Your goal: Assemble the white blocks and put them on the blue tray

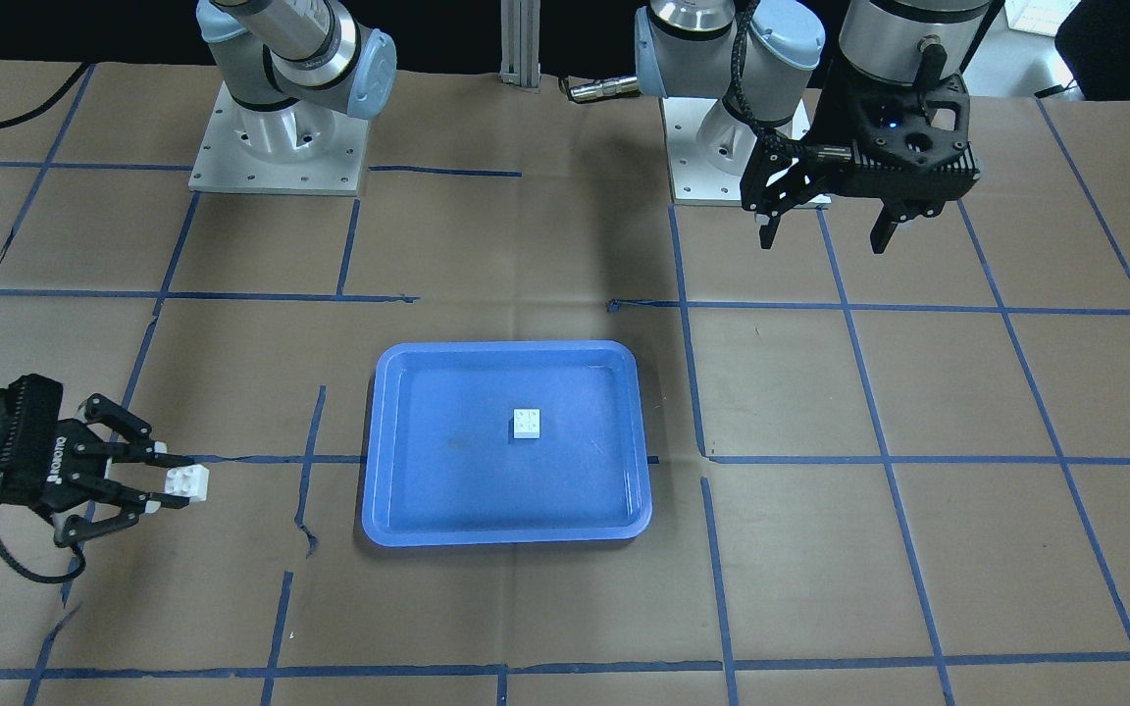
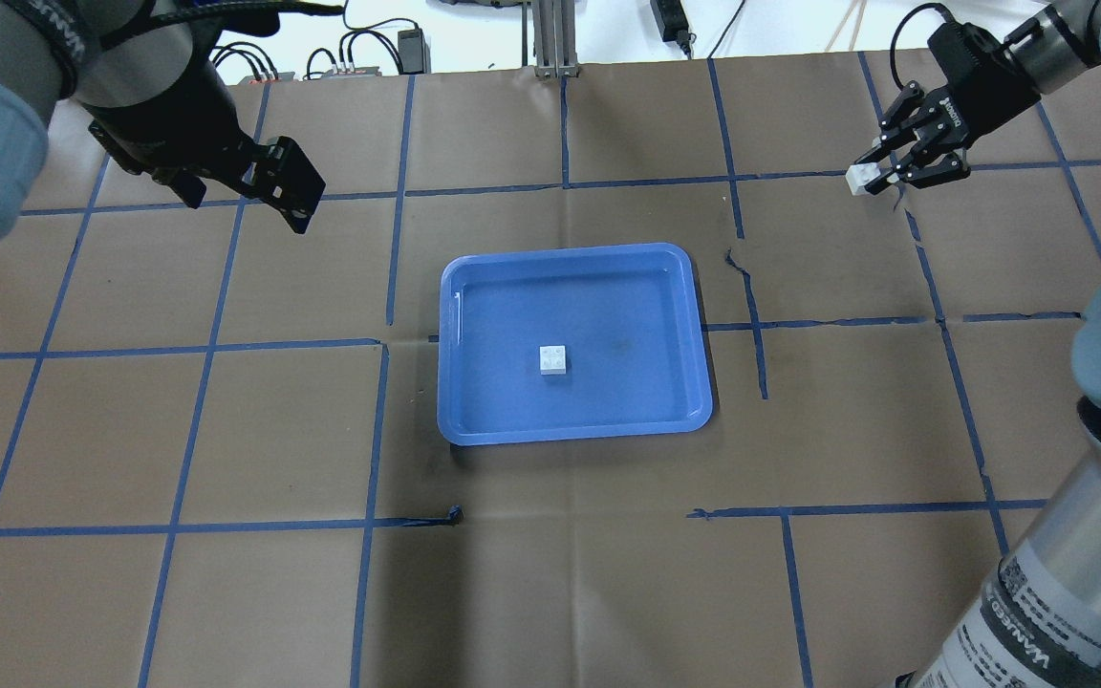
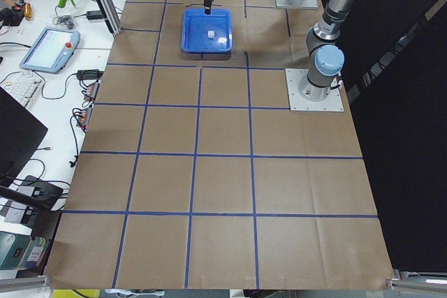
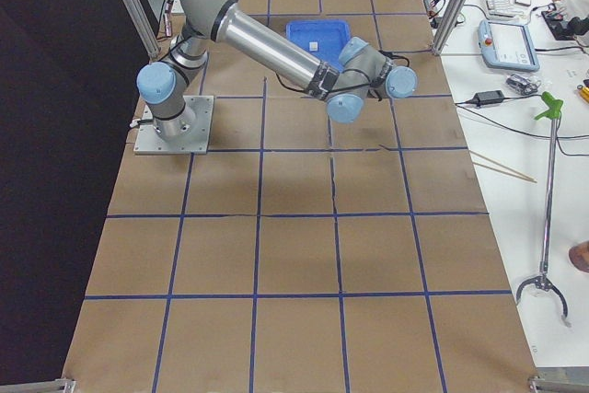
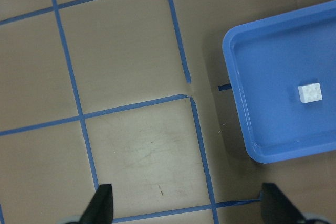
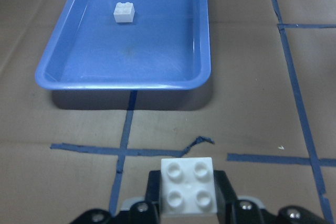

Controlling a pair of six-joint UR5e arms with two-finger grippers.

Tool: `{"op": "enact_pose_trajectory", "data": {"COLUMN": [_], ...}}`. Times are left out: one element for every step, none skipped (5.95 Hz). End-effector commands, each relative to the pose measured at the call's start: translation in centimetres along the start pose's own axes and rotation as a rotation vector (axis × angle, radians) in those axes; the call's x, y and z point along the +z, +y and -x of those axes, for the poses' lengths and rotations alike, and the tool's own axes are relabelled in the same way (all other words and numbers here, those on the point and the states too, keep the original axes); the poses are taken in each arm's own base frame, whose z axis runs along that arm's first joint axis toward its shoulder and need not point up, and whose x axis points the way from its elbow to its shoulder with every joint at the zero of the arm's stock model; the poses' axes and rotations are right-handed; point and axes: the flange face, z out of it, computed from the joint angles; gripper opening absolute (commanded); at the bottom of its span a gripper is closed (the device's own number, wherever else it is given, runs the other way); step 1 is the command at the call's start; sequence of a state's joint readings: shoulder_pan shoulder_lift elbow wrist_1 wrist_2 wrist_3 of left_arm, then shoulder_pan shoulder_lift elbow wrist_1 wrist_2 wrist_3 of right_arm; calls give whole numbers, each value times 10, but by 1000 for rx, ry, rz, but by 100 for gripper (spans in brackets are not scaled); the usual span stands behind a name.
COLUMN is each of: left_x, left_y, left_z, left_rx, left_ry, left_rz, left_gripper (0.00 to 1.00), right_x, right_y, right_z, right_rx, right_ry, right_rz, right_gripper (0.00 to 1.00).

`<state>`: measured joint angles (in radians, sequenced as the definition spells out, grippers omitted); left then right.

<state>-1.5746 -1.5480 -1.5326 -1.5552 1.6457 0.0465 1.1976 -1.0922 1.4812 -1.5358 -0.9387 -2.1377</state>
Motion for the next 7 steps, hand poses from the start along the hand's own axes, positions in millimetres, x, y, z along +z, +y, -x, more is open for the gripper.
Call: {"op": "enact_pose_trajectory", "data": {"left_x": [-1,-2,-3,0,-9,-10,-13], "left_y": [0,2,3,5,5,6,4], "left_z": [-4,-5,-4,-3,-3,-2,-3], "left_rx": [-92,-83,-81,-82,-83,-85,-84], "left_ry": [78,76,57,50,50,50,52], "left_rz": [36,33,32,35,18,15,1], "left_gripper": [100,100,100,100,100,100,100], "right_x": [57,86,123,156,185,210,231], "right_y": [-38,-62,-80,-97,-119,-130,-136], "right_z": [36,44,52,61,72,82,95], "right_rx": [5,18,40,67,90,108,111], "right_ry": [28,56,83,132,165,198,208], "right_rz": [-8,11,27,42,43,37,30], "right_gripper": [26,26,26,26,26,26,26]}}
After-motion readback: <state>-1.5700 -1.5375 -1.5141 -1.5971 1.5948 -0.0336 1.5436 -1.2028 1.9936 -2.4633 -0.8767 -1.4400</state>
